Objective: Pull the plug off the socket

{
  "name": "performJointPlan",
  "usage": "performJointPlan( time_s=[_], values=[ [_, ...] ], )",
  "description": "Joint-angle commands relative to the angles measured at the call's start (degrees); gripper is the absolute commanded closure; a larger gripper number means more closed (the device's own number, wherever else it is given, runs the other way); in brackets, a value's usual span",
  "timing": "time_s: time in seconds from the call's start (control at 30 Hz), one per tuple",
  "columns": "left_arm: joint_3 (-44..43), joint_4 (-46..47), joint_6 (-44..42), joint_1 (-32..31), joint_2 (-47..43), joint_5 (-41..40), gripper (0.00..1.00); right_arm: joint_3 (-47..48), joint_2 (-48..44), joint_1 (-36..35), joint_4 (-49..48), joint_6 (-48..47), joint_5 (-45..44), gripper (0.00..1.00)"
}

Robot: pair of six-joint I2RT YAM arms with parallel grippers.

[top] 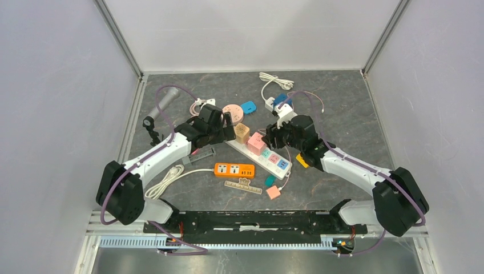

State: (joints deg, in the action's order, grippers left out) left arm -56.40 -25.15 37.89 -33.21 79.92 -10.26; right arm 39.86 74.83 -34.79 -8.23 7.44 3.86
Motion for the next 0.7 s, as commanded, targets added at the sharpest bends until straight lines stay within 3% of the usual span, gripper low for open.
performJointPlan(
  time_s=[0.0,0.07,0.13,0.2,0.67],
  values=[
    [-2.5,1.4,1.7,1.1,-0.2,0.2,0.0,2.0,-0.6,-0.2,-11.2,0.0,17.1,0.37],
    [-2.4,1.4,1.8,1.4,-0.3,0.4,0.0,2.7,1.2,-0.2,-10.9,0.2,17.1,0.34],
    [-2.4,1.4,1.9,1.7,-0.3,1.0,0.0,2.7,2.9,-0.2,-10.4,0.2,14.8,0.17],
    [-2.3,1.3,2.4,2.0,-0.2,1.5,0.0,2.1,4.1,-0.2,-11.0,0.6,12.8,0.11],
    [-1.1,1.5,3.7,3.5,1.0,5.9,0.0,5.0,11.1,-0.2,-7.2,4.0,13.6,0.17]
  ],
)
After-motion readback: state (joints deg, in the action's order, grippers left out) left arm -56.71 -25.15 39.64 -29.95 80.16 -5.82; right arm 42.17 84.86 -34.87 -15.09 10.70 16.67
